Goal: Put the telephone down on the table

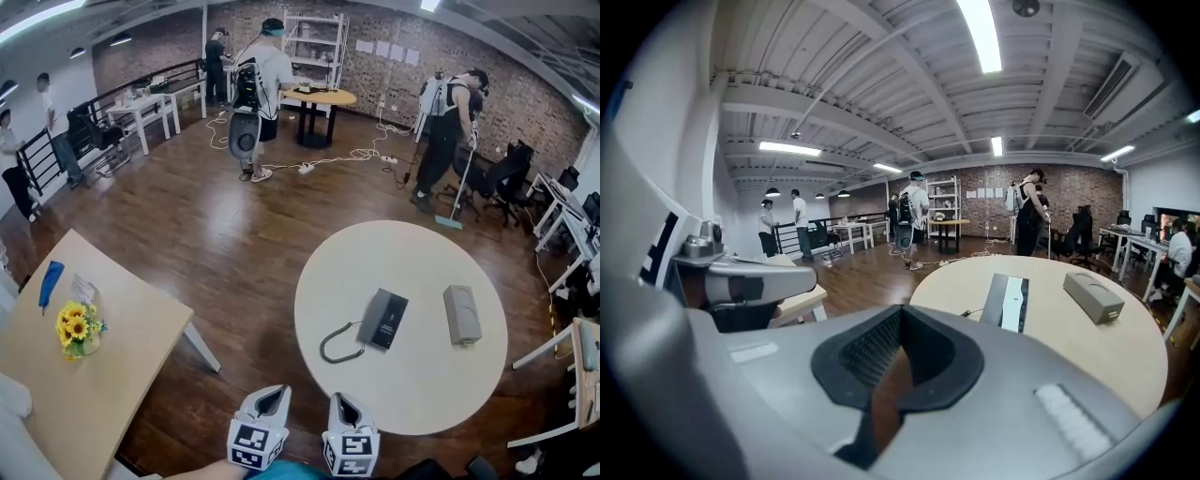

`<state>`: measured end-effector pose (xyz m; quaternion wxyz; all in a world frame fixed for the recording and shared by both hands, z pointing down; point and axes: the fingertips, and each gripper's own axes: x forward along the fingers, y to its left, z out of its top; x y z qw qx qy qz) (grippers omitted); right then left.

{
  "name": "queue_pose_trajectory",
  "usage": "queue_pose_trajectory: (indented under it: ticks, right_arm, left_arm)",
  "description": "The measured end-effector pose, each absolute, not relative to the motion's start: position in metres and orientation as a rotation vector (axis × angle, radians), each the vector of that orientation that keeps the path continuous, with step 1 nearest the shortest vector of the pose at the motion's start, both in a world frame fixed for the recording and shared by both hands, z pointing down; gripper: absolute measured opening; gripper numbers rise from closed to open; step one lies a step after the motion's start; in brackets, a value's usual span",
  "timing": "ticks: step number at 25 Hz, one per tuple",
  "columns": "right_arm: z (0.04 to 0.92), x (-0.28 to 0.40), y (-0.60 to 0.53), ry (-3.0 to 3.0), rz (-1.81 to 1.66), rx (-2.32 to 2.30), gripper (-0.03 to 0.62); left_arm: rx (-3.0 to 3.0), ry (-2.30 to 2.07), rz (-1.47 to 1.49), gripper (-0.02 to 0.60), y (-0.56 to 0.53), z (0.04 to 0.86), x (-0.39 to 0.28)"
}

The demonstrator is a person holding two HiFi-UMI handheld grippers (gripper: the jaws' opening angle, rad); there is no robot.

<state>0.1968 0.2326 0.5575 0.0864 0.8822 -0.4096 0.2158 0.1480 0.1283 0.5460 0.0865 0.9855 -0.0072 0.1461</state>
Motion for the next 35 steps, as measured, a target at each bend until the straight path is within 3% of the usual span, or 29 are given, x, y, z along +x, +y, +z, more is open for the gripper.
queue_pose_trajectory:
  ticks: [21, 35]
  right_arm:
    - [0.550, 0.253, 0.157, -1.096, 0.658, 2.649, -0.006]
    - [0.548, 0.372, 0.164, -1.095, 0.653, 2.700, -0.006]
  left_arm:
    - [2.938, 0.059, 0.409, 0.014, 0.039, 0.545, 0.203]
    - [3.012, 0.072, 0.367, 0.014, 0.055, 0.525, 0.325]
